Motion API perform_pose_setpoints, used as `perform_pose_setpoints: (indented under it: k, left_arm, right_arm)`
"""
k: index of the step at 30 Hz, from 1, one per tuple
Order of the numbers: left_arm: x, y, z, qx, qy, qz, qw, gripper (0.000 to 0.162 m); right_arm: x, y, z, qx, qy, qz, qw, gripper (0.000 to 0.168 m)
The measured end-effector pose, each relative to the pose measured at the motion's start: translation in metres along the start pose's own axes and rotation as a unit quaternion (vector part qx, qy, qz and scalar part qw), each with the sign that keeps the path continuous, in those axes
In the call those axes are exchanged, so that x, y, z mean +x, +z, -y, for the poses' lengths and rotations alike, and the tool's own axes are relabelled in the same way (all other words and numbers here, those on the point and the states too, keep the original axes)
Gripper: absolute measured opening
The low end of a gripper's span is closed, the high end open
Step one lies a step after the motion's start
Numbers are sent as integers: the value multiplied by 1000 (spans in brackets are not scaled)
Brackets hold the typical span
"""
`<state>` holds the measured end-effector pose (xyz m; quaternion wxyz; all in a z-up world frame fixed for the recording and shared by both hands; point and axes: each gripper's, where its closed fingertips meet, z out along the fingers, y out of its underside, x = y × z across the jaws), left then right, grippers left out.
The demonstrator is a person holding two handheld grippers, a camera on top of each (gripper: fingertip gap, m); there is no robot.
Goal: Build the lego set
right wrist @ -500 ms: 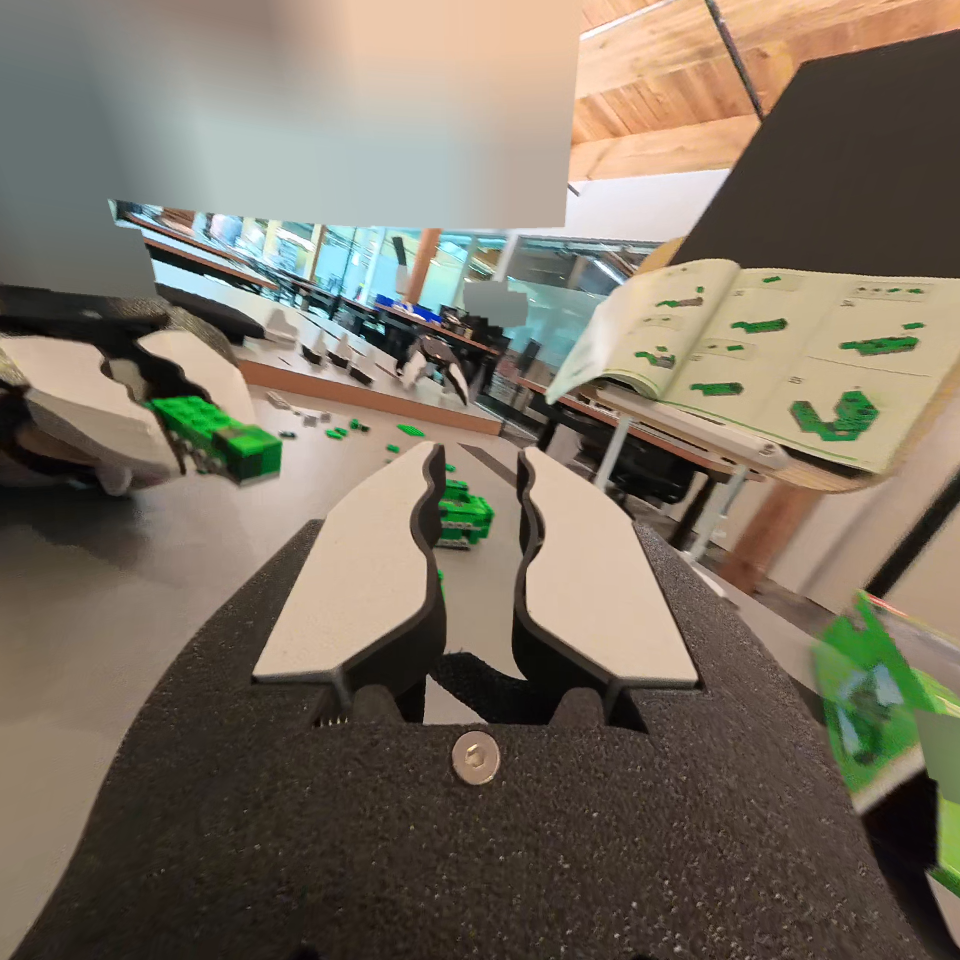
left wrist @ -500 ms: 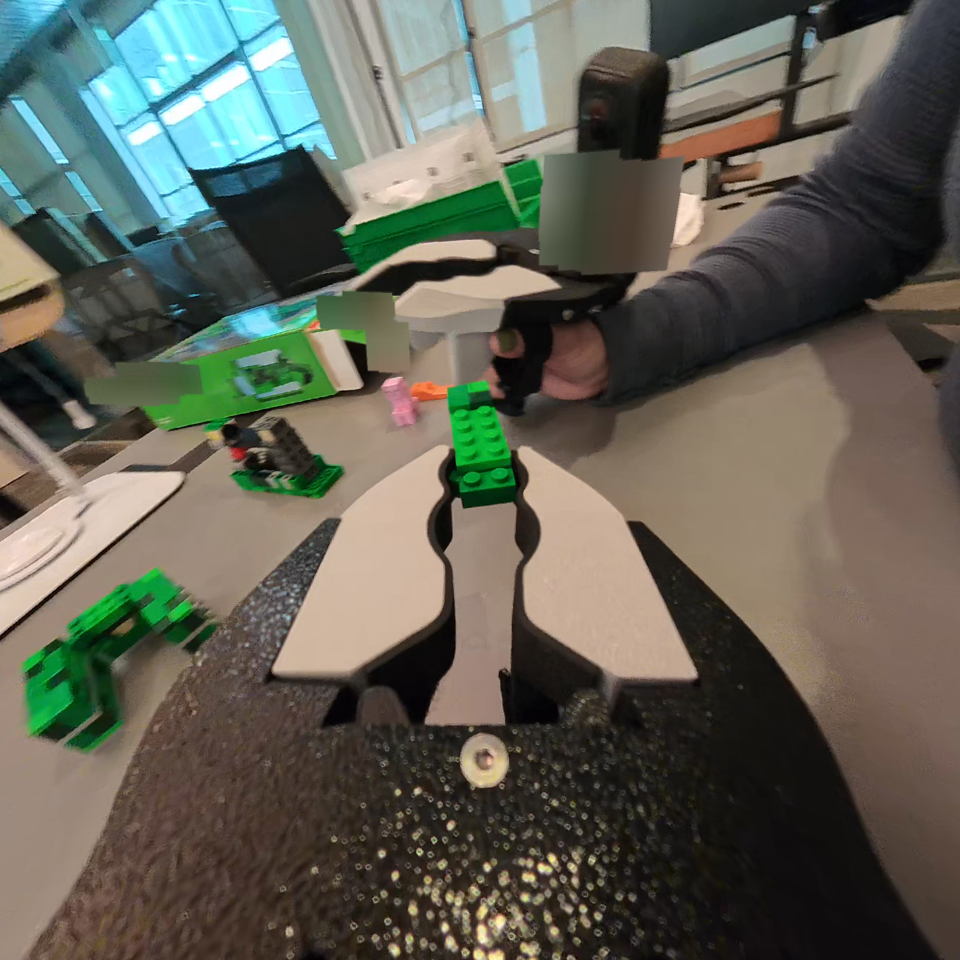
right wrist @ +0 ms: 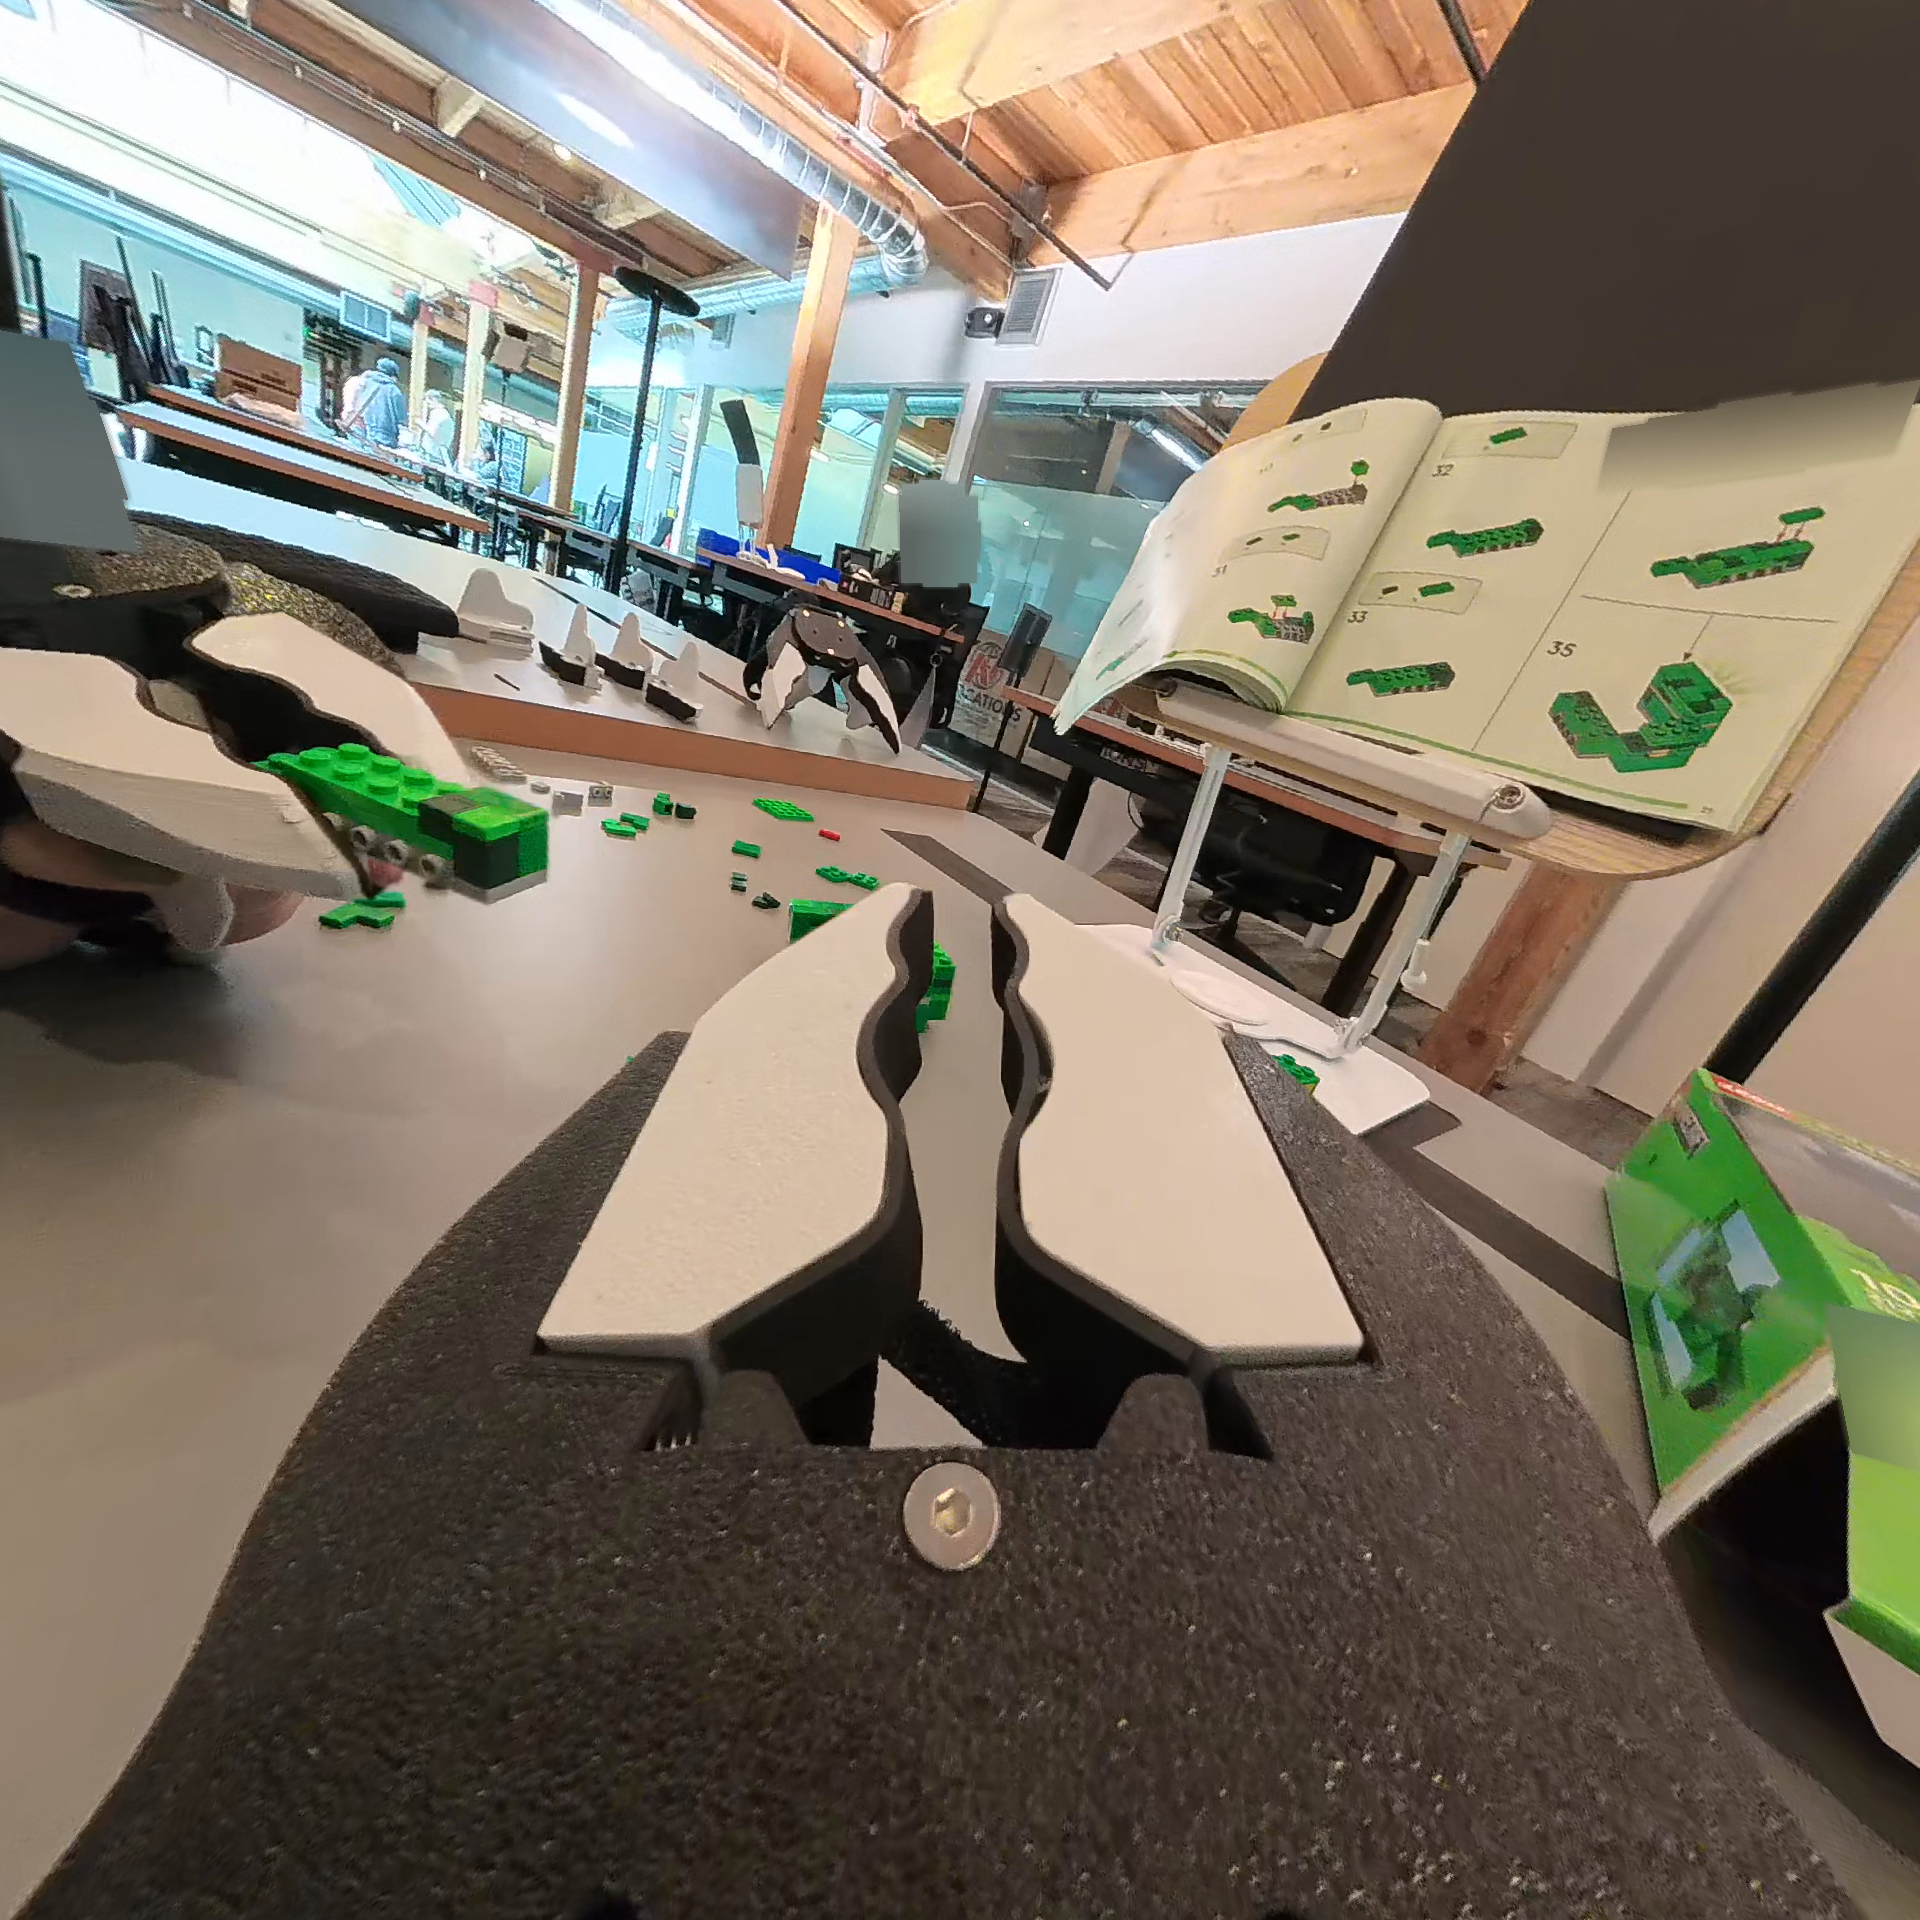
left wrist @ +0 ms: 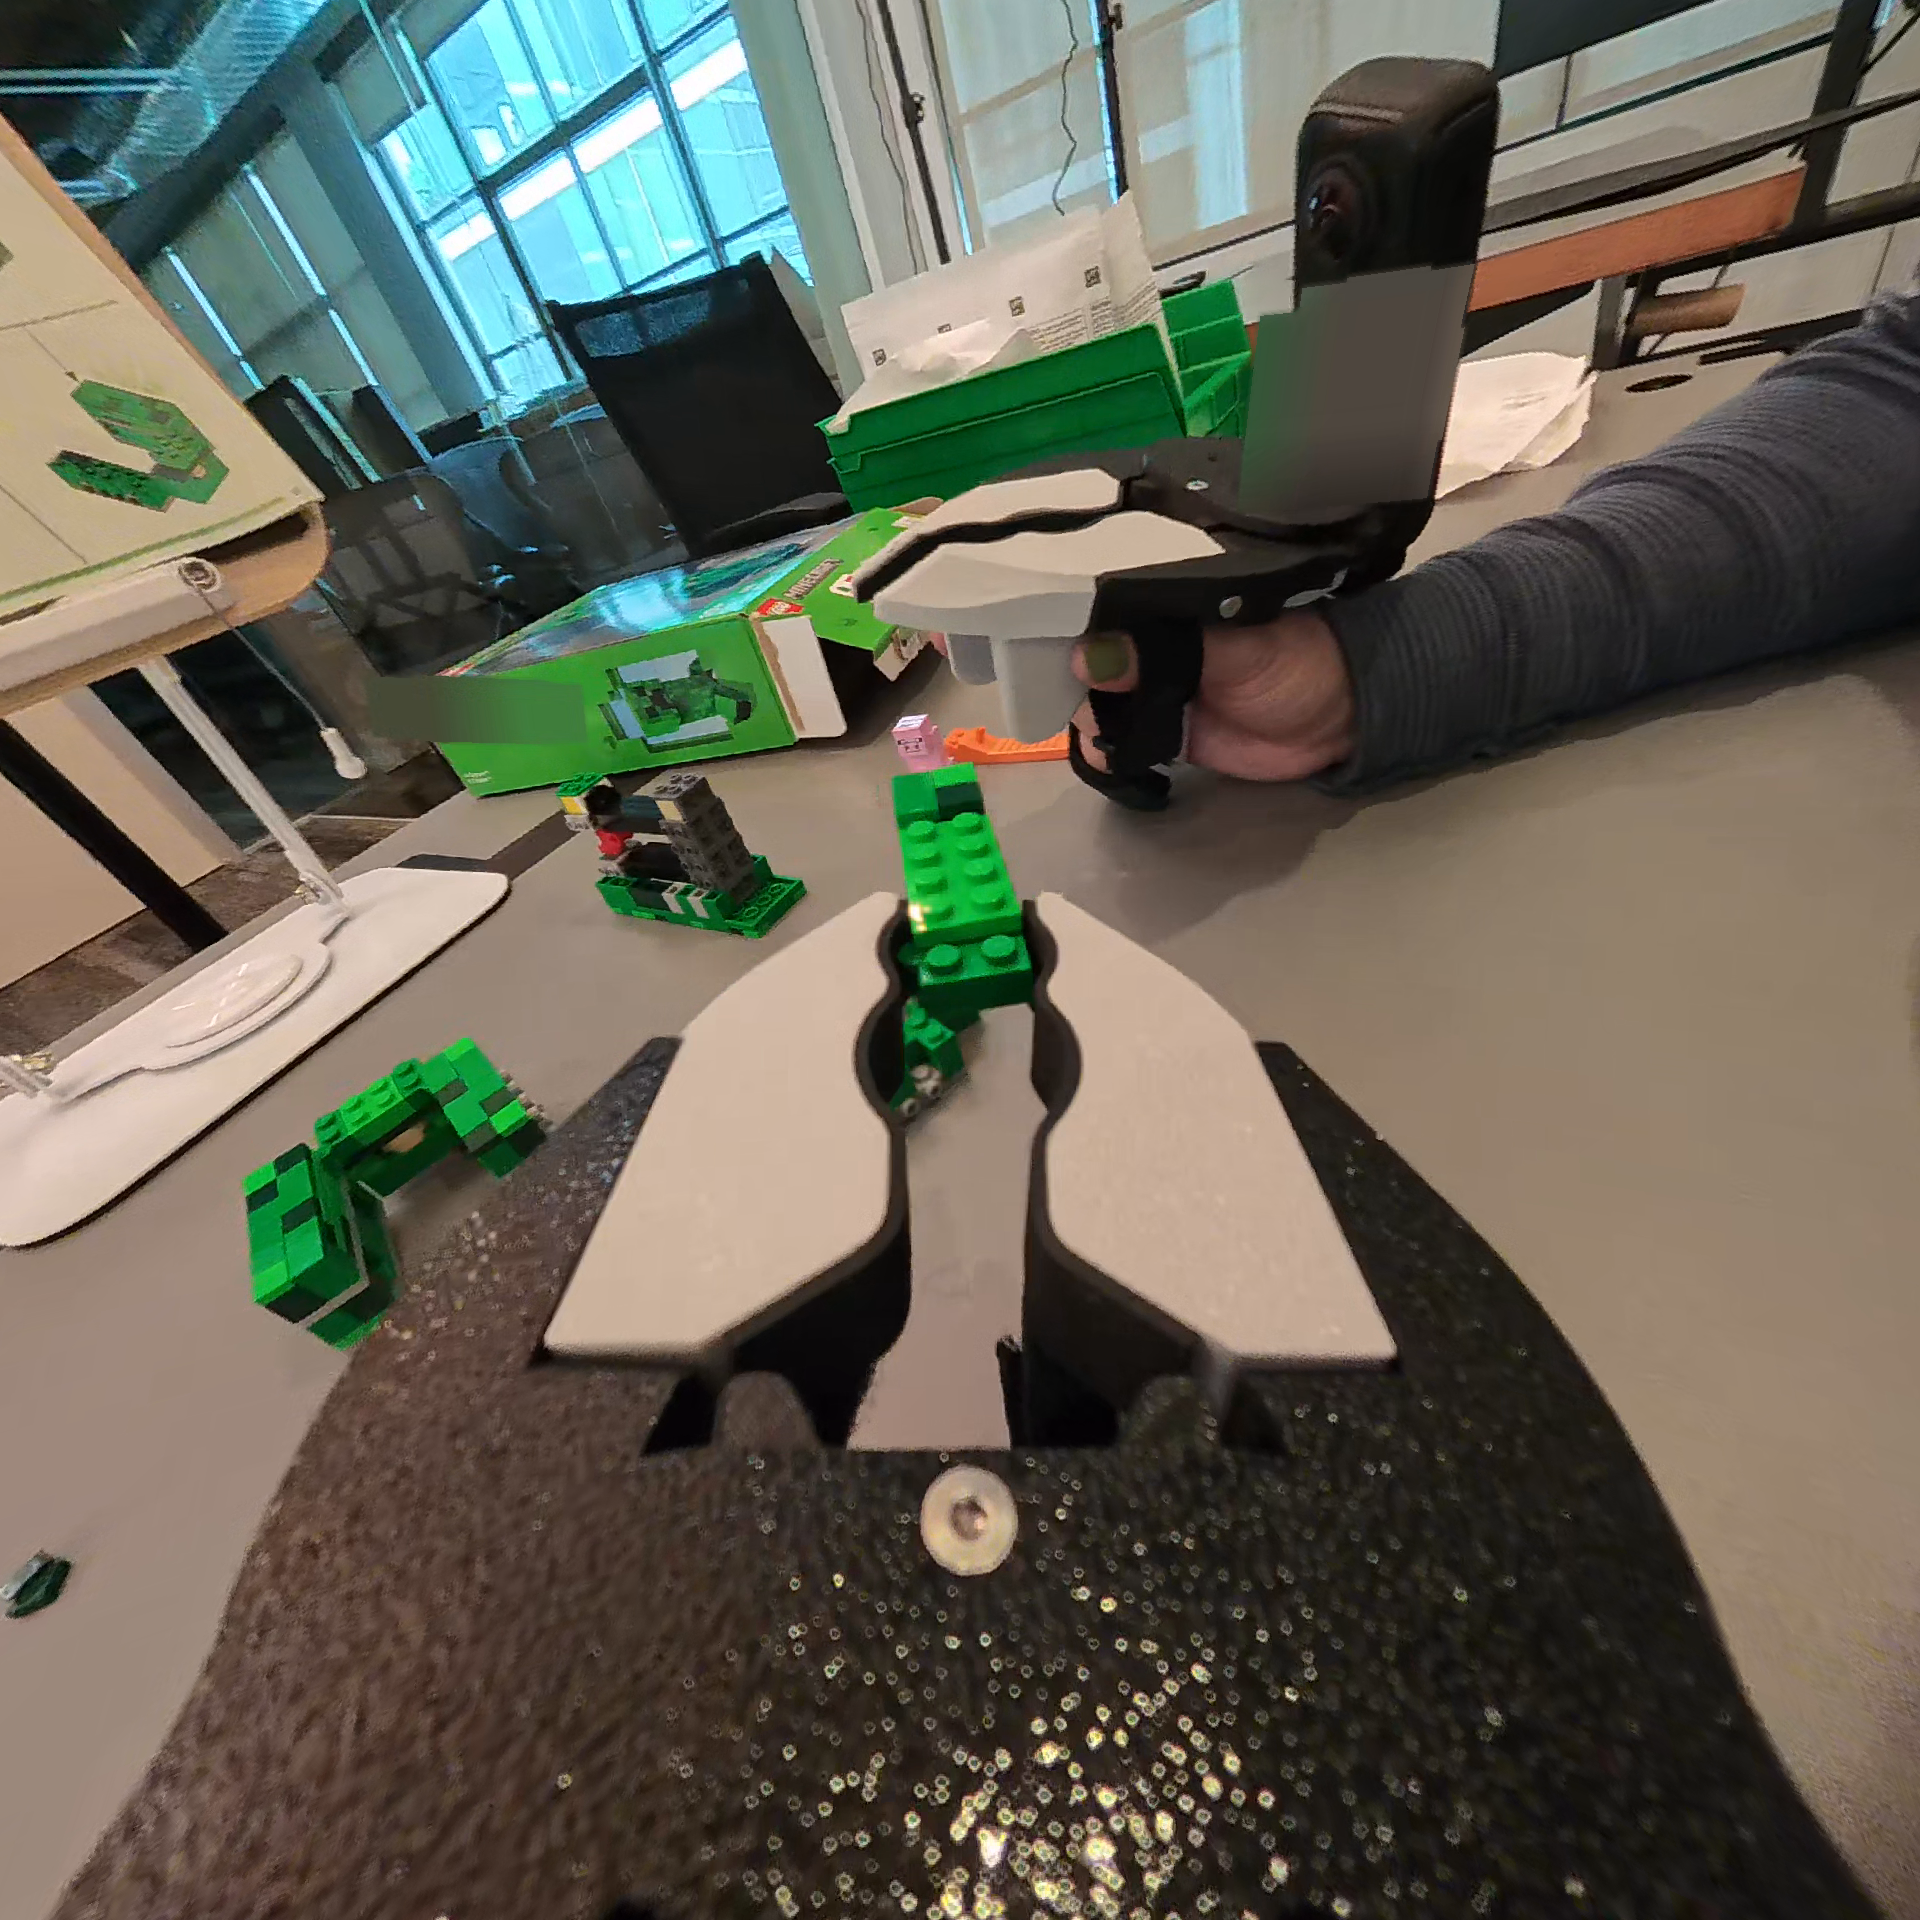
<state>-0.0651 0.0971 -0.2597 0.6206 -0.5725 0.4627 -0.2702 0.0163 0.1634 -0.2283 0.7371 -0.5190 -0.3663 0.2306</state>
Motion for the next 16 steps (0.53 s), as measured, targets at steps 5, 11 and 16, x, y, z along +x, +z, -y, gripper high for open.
perform_pose_setpoints:
  k: [5,11,16]
  left_arm:
    - [-3,-1,2,8,-13,3,1000,19]
    - [-11,-4,4,21,-30,17,999,19]
    - [-19,-10,10,50,-56,27,997,19]
  right_arm:
    - [1,1,-2,-3,4,0,1000,9]
    - [1,1,-2,-5,5,2,1000,9]
    - [0,1,-2,-3,6,6,1000,8]
